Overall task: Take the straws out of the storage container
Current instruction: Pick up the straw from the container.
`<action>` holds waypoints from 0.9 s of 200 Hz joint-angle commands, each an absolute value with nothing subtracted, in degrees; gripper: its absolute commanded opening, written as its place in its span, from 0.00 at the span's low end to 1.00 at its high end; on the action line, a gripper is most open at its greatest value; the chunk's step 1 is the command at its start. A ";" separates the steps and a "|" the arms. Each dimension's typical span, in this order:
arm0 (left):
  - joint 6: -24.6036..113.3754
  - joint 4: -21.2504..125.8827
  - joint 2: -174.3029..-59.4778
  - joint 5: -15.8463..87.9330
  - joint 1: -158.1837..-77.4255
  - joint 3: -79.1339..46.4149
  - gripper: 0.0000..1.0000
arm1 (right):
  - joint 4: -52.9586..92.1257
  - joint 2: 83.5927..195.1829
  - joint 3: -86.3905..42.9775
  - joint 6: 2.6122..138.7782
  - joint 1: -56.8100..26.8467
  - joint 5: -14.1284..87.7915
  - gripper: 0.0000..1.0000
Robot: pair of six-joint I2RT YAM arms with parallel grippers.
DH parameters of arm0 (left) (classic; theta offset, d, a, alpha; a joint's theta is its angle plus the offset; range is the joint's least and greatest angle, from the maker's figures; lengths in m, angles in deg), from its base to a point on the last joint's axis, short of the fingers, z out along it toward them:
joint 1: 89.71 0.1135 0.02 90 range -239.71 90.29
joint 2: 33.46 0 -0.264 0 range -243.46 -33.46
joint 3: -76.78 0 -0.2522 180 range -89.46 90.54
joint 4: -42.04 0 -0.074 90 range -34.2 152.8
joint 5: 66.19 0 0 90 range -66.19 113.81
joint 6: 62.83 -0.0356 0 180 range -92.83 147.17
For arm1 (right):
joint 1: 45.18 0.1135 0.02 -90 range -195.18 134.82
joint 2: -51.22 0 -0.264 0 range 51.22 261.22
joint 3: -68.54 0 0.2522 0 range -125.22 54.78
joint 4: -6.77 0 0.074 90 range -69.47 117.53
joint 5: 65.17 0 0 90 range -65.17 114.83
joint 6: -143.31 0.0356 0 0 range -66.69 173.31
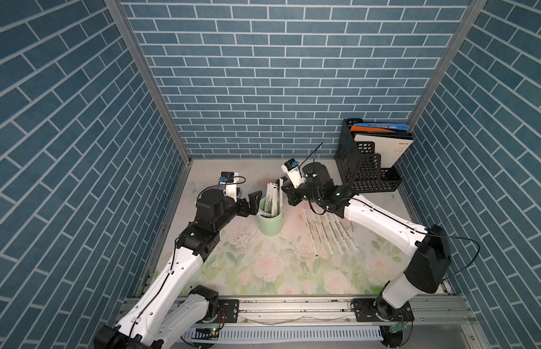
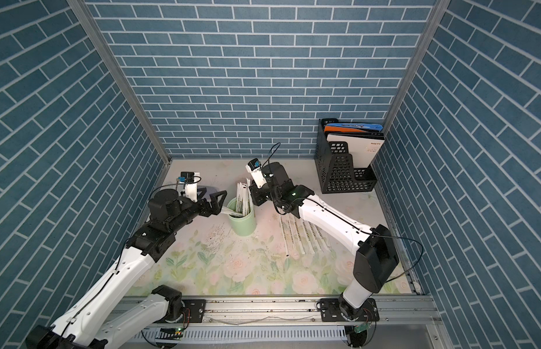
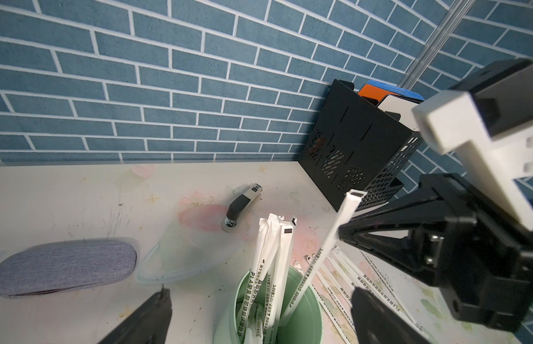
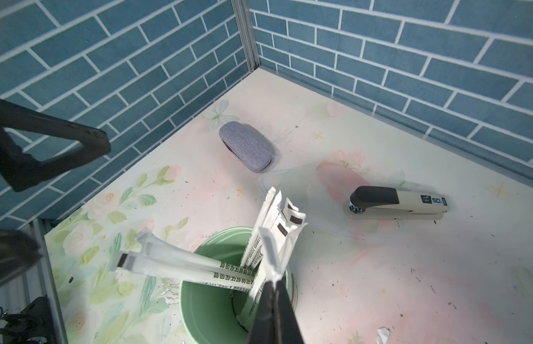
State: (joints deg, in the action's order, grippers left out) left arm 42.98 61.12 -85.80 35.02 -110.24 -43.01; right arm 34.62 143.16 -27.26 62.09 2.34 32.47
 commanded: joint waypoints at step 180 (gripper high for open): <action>42.72 60.88 -85.46 34.59 -110.36 -42.18 1.00 | 77.05 137.21 -53.91 66.35 2.24 28.93 0.00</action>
